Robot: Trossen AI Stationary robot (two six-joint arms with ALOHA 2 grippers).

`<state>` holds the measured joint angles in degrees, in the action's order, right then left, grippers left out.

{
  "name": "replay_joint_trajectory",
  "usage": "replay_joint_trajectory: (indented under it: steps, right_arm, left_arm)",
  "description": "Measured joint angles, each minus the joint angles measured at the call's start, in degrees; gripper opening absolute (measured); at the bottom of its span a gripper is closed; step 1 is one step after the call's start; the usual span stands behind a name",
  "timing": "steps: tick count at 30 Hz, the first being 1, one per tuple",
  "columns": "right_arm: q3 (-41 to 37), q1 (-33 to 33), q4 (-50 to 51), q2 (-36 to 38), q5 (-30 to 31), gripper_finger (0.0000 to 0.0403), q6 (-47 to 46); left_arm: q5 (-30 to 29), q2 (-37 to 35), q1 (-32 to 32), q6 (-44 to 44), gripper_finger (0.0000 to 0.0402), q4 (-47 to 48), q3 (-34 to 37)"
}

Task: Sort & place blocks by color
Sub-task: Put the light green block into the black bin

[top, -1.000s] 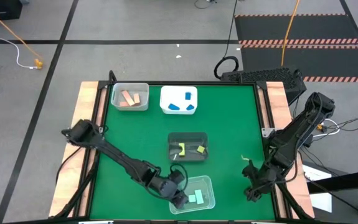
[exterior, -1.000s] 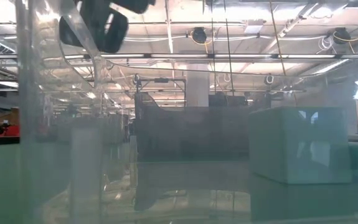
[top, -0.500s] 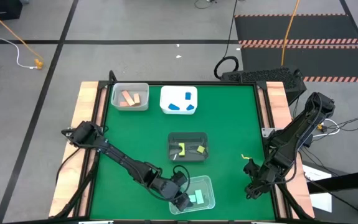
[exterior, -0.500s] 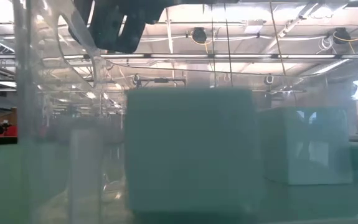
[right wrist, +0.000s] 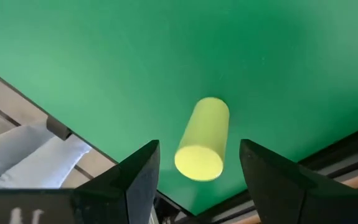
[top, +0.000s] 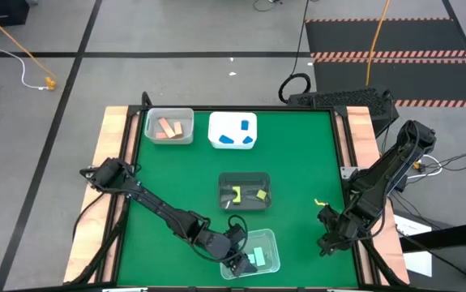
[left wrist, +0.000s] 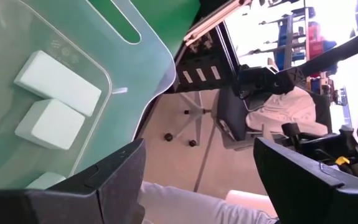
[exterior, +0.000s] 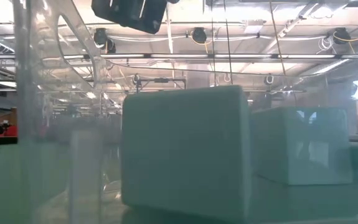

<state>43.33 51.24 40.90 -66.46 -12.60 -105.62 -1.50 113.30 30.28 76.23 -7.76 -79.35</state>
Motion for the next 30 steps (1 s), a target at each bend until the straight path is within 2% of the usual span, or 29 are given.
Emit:
replay_joint_trajectory:
  steps: [9,15,22,25,28,30]
  right_arm:
    - [-1.95,0.02,-1.13,0.02,0.62,0.0210,-0.41]
    - [-4.32,0.02,-6.46,0.02,0.32,0.0210,-1.33]
    - [-7.00,0.37,-8.55,0.02,-4.10,0.0210,-1.81]
    - [-7.68,0.37,-9.25,0.02,-4.21,0.0209,-1.76]
    - [-8.47,0.37,-11.88,0.02,-4.57,0.0193,-1.23]
    - [-9.51,0.37,-14.20,0.02,-6.16,0.0168,-1.22]
  left_arm:
    - [0.00,0.00,0.00,0.07,0.0296,-0.04,0.00]
    - [0.00,0.00,0.00,0.15,0.0296,-0.02,0.00]
    - [0.02,0.00,-0.55,-0.04,0.0296,0.14,0.00]
    - [0.02,-0.02,-1.05,-0.75,0.0296,0.14,0.00]
    - [0.02,-0.02,-1.69,-0.92,0.0296,0.18,0.00]
    - [0.02,-0.02,-2.32,-0.94,0.0296,0.19,0.00]
